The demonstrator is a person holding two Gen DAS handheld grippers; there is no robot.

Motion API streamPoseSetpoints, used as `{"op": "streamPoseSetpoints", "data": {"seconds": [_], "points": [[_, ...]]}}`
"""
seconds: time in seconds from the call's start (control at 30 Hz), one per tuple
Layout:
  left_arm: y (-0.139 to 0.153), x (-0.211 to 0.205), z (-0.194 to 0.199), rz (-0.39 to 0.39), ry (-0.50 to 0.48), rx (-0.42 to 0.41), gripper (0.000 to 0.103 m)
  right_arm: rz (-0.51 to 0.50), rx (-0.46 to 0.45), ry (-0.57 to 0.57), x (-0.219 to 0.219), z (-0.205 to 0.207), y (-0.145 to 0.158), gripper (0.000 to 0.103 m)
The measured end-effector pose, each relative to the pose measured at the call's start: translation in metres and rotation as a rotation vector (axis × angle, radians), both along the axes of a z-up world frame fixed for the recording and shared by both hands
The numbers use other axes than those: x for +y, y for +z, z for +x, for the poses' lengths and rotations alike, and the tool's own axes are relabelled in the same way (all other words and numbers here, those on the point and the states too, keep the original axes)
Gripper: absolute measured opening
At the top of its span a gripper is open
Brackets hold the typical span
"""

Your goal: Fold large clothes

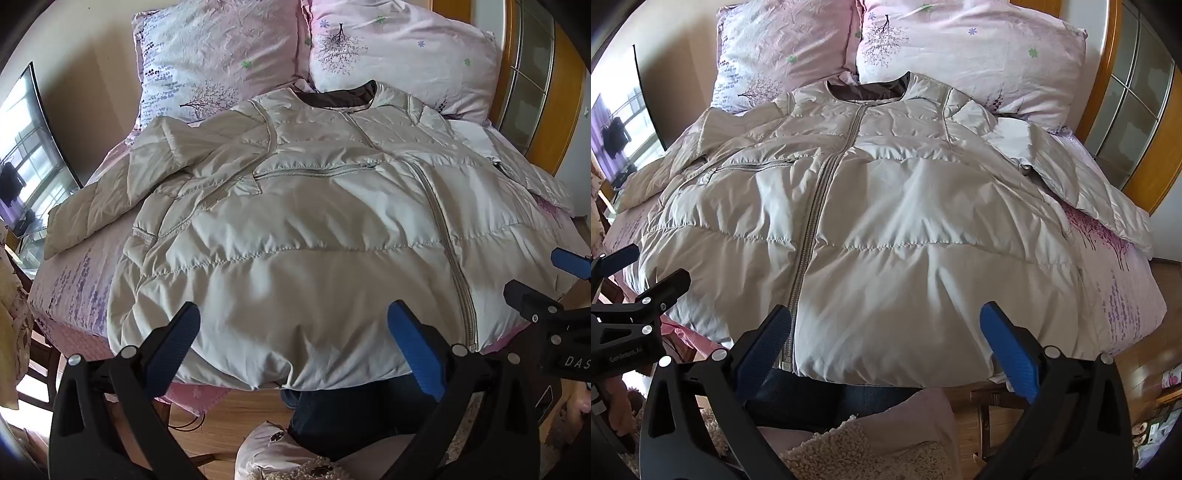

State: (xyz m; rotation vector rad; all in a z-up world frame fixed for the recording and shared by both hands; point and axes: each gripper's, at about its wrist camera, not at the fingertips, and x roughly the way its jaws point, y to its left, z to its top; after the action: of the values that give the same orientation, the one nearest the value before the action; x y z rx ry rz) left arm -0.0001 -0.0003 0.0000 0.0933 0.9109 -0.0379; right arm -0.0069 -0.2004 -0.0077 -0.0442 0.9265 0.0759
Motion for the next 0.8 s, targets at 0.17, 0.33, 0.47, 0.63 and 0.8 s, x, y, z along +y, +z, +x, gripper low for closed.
{"op": "streamPoseSetpoints", "data": {"seconds": [0.17,0.33,0.47,0.63,0.8], "points": [[0.0008,-0.0005,-0.0004,0.002,0.001,-0.004,0.101,0.002,-0.003,-0.002,-0.0009,-0.0007,0.0003,0.102],[0.0006,-0.0032,0.0027,-0.004,0.002,-0.004,0.101,0.005,-0.003,-0.001,-0.0021,-0.0012,0.0006,0.102],[0.0013,-0.0038,0.0033,-0.005,0.003,-0.005,0.101,0.006,-0.004,-0.001,-0.0015,-0.0012,0.0008,0.102],[0.0004,-0.0022,0.0014,-0.005,0.001,-0.007,0.101,0.008,-0.006,-0.001,-0.0014,-0.0015,0.0012,0.102],[0.0002,-0.0020,0.0012,-0.005,0.000,-0.008,0.101,0.009,-0.006,-0.001,-0.0015,-0.0014,0.0010,0.102]]}}
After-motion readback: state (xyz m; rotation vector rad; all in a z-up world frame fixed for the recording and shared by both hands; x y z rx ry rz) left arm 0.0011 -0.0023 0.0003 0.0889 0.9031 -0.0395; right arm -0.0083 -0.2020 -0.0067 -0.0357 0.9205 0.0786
